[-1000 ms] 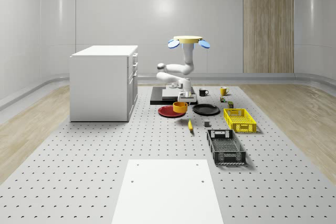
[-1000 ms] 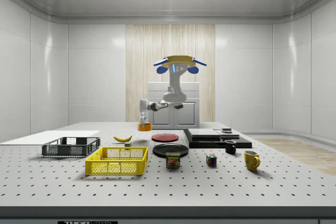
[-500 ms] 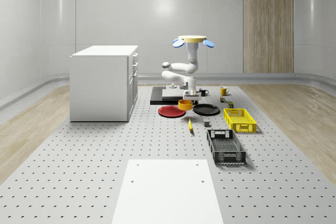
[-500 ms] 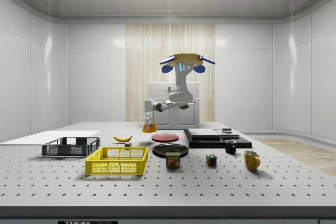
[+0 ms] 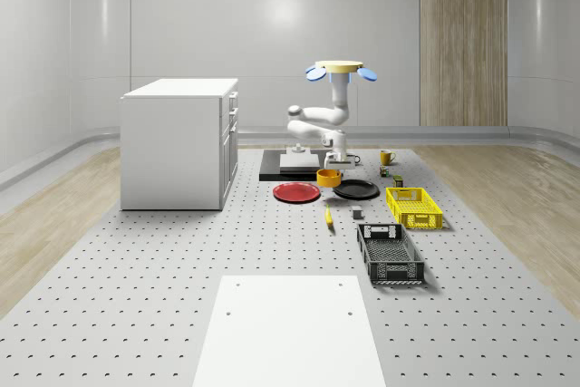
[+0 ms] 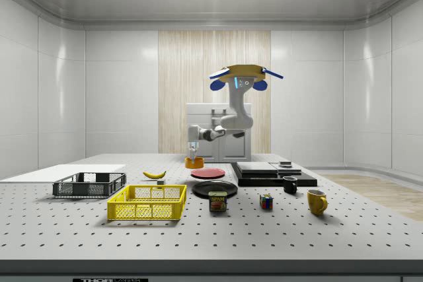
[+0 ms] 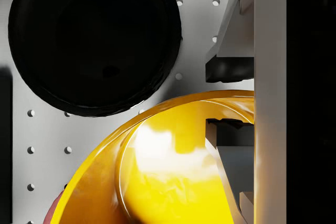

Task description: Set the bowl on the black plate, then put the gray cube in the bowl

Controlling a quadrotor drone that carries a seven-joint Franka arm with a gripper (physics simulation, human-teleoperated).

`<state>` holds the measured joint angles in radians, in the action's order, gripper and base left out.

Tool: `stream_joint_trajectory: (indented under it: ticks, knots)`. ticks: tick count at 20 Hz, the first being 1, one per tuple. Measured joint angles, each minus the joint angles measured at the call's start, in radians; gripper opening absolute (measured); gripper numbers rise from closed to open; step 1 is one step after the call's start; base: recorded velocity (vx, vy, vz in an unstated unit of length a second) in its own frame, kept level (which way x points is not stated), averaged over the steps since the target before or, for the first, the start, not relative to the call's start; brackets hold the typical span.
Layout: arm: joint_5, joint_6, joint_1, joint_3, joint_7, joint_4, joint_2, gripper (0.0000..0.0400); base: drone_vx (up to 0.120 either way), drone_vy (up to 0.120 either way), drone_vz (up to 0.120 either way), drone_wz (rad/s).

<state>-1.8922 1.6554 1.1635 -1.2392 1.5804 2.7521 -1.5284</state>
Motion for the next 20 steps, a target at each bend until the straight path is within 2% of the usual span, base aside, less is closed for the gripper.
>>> stream_joint_trajectory:
  ticks: [10, 18, 20]
  knots:
    - [0.002, 0.004, 0.001, 0.000, 0.001, 0.000, -0.004, 0.0100, -0.120, 0.120, 0.000, 0.000]
    - [0.003, 0.006, 0.002, 0.000, 0.002, 0.000, -0.007, 0.0100, -0.120, 0.120, -0.120, 0.000]
    - [0.003, 0.007, 0.003, 0.000, 0.002, 0.000, -0.007, 0.0100, -0.120, 0.120, -0.040, 0.000]
